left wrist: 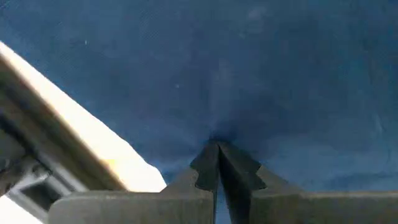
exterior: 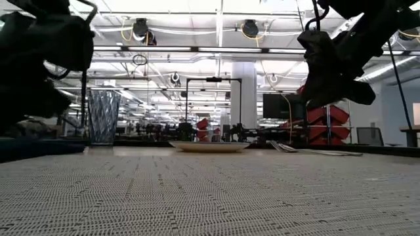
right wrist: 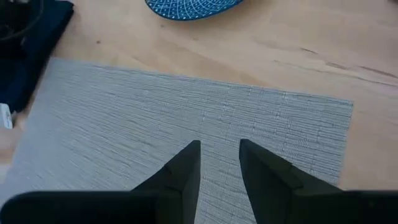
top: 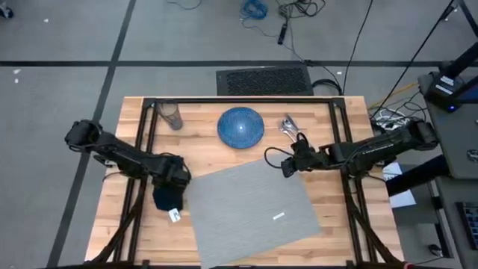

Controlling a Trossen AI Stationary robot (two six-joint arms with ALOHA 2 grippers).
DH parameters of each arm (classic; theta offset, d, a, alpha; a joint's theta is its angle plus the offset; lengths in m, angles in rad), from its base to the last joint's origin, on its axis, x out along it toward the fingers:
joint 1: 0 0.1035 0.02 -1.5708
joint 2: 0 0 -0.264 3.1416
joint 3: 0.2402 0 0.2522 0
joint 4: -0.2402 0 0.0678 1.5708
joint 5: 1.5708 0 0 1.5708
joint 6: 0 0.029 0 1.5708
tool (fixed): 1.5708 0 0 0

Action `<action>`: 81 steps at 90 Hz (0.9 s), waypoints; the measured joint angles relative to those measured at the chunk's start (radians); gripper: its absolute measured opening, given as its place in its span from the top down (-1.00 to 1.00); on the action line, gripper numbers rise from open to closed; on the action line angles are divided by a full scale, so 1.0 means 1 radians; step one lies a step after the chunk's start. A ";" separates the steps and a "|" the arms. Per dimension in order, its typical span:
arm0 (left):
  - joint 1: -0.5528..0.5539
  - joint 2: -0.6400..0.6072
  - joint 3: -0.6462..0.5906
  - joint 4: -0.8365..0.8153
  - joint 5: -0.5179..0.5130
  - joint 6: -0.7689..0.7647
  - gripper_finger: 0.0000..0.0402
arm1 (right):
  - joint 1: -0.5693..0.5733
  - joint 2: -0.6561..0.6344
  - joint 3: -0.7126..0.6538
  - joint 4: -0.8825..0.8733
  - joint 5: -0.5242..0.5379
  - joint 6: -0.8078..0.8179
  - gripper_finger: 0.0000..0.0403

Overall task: Set table place
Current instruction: Fold the blue table napkin

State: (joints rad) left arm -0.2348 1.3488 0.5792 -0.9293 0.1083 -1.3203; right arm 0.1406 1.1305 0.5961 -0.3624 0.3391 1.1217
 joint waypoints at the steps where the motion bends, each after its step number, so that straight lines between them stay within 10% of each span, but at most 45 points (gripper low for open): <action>1: 0.004 -0.005 0.002 0.007 -0.014 0.000 1.00 | 0.000 0.000 0.000 0.000 -0.001 0.000 0.50; 21: 0.066 -0.105 0.008 0.083 -0.152 0.001 1.00 | -0.003 0.000 0.000 0.007 -0.001 0.005 0.50; 81: -0.124 -0.184 0.008 -0.054 0.063 -0.185 1.00 | -0.002 0.000 0.000 0.004 -0.004 0.018 0.50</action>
State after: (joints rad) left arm -0.3584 1.1648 0.5873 -0.9830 0.1708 -1.5049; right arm 0.1387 1.1309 0.5957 -0.3581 0.3347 1.1400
